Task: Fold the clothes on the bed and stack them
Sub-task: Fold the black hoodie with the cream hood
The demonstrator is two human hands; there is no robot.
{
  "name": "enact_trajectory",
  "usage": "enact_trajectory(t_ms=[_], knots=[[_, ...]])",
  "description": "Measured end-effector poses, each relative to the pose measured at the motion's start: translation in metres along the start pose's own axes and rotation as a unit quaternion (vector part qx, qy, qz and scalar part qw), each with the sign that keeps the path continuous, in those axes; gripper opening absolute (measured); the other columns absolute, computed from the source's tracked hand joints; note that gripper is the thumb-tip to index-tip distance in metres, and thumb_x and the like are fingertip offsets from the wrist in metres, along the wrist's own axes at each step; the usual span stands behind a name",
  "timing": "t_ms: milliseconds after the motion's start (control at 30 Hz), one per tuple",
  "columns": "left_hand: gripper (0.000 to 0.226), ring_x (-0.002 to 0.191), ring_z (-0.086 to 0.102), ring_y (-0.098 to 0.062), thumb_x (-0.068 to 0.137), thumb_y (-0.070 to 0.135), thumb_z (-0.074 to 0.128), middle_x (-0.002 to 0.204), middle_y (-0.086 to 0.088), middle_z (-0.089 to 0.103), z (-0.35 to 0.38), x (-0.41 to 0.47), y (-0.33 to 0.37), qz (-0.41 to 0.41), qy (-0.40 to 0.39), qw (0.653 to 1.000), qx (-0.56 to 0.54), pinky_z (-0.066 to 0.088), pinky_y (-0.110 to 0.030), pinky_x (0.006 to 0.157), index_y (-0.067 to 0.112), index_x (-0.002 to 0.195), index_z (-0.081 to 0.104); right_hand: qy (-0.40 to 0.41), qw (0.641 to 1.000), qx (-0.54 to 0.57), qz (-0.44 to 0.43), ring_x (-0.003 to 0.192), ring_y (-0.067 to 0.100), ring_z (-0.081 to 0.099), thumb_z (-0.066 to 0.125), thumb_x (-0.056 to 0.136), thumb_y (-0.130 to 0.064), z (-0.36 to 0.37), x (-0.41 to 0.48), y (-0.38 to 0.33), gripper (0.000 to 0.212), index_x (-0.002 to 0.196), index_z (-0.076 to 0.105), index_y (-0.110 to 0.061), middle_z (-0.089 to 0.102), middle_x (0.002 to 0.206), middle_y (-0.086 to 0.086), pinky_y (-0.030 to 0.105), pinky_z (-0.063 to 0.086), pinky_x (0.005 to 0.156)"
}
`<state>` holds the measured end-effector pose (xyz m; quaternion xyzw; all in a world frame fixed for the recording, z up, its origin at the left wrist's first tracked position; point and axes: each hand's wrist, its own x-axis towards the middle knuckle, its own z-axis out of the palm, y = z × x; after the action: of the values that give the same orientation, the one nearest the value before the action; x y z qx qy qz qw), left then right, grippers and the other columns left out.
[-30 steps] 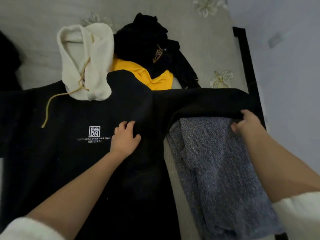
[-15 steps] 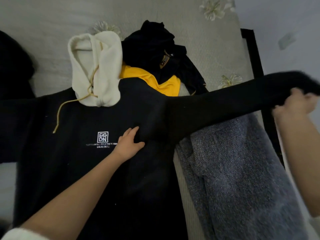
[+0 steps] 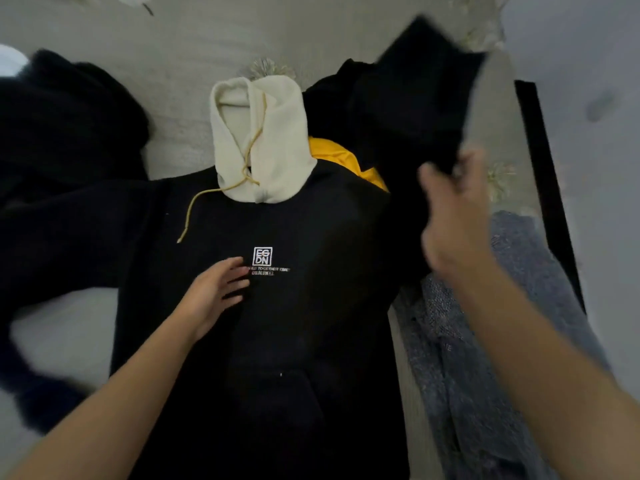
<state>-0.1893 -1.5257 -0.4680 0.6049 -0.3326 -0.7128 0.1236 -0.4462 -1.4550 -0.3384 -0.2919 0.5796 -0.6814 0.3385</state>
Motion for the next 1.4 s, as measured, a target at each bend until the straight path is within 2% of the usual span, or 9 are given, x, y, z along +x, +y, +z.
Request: enact_trajectory(t_ms=[100,200,267,600,700,767,1033,1267,1400], knots=[[0.056,0.109,0.057,-0.027,0.083,0.062,0.039,0.119,-0.01,0.063,-0.059,-0.014,-0.02,-0.024,-0.035,0.98,-0.196,0.041,-0.043,0.089,0.021,0.115,0.06,-0.198,0.962,-0.179,0.051,0.083,-0.013,0.048,0.052,0.081,-0.016,0.065,-0.069,0.046,0.013,0.087,0.044,-0.025,0.052,0.091,-0.013,0.01,0.036,0.082],[0.078,0.104,0.061,-0.032,0.047,0.076,0.063,0.112,-0.012,0.068,-0.102,-0.027,-0.052,-0.041,-0.027,0.968,-0.247,0.048,-0.048,0.081,0.023,0.104,0.07,-0.38,0.849,-0.353,0.096,0.129,0.007,0.039,0.053,0.092,-0.021,0.077,-0.12,0.111,0.024,0.115,0.05,-0.012,0.045,0.137,0.004,0.019,0.029,0.105],[0.075,0.103,0.059,-0.032,0.064,0.077,0.049,0.112,-0.011,0.065,-0.118,-0.03,-0.072,-0.085,-0.012,0.968,-0.236,0.048,-0.048,0.081,0.022,0.113,0.063,-0.462,0.772,-0.412,0.145,0.14,0.014,0.023,0.048,0.095,-0.024,0.077,-0.148,0.132,0.04,0.134,0.04,-0.016,0.025,0.152,0.003,0.028,0.021,0.114],[0.068,0.113,0.05,-0.026,0.086,0.02,0.064,0.126,-0.007,0.048,-0.054,-0.014,-0.075,-0.105,0.115,0.988,0.006,0.04,-0.037,0.092,0.014,0.143,0.027,-0.206,0.762,-0.605,0.108,0.138,0.022,0.026,0.047,0.093,-0.015,0.038,-0.112,0.148,0.045,0.138,0.04,-0.012,0.035,0.146,0.011,0.031,0.022,0.113],[0.008,0.078,0.055,-0.021,0.087,0.01,0.06,0.095,-0.011,0.057,-0.037,-0.011,-0.068,-0.128,0.155,0.978,-0.059,0.045,-0.027,0.067,0.005,0.092,0.057,-0.188,0.756,-0.613,0.13,0.138,0.022,0.025,0.046,0.094,-0.015,0.029,-0.109,0.145,0.045,0.139,0.039,-0.012,0.034,0.147,0.01,0.032,0.023,0.111],[0.02,0.064,0.048,-0.015,0.088,0.006,0.055,0.075,-0.006,0.053,-0.039,-0.012,-0.062,-0.109,0.158,0.979,-0.073,0.039,-0.024,0.054,0.01,0.069,0.051,-0.186,0.746,-0.627,0.125,0.138,0.023,0.024,0.047,0.094,-0.016,0.025,-0.11,0.145,0.045,0.138,0.04,-0.011,0.033,0.147,0.011,0.033,0.023,0.111],[0.021,0.06,0.045,-0.016,0.089,0.009,0.051,0.065,-0.006,0.05,-0.148,-0.053,-0.065,-0.007,0.277,0.959,-0.053,0.04,-0.026,0.054,0.012,0.068,0.05,-0.106,0.683,-0.722,0.025,0.138,0.041,0.025,0.059,0.087,-0.017,0.033,-0.11,0.164,0.053,0.137,0.043,-0.011,0.03,0.148,0.023,0.055,0.027,0.106],[0.062,0.125,0.04,-0.036,0.088,0.02,0.057,0.139,-0.019,0.038,-0.154,-0.032,-0.122,0.017,0.221,0.925,0.308,0.035,-0.045,0.106,0.017,0.143,0.03,-0.334,0.526,-0.741,0.248,0.144,0.031,-0.004,0.03,0.097,-0.047,0.046,-0.097,0.194,0.058,0.148,0.007,-0.034,-0.004,0.158,0.008,0.052,0.008,0.115],[0.055,0.135,0.029,-0.034,0.091,0.03,0.052,0.148,-0.017,0.028,-0.16,-0.033,-0.135,-0.025,0.166,0.914,0.369,0.026,-0.042,0.111,0.023,0.143,0.034,-0.28,0.606,-0.728,0.159,0.144,0.027,0.01,0.035,0.098,-0.037,0.07,-0.113,0.187,0.054,0.148,0.018,-0.022,0.015,0.156,0.011,0.045,0.014,0.116]])
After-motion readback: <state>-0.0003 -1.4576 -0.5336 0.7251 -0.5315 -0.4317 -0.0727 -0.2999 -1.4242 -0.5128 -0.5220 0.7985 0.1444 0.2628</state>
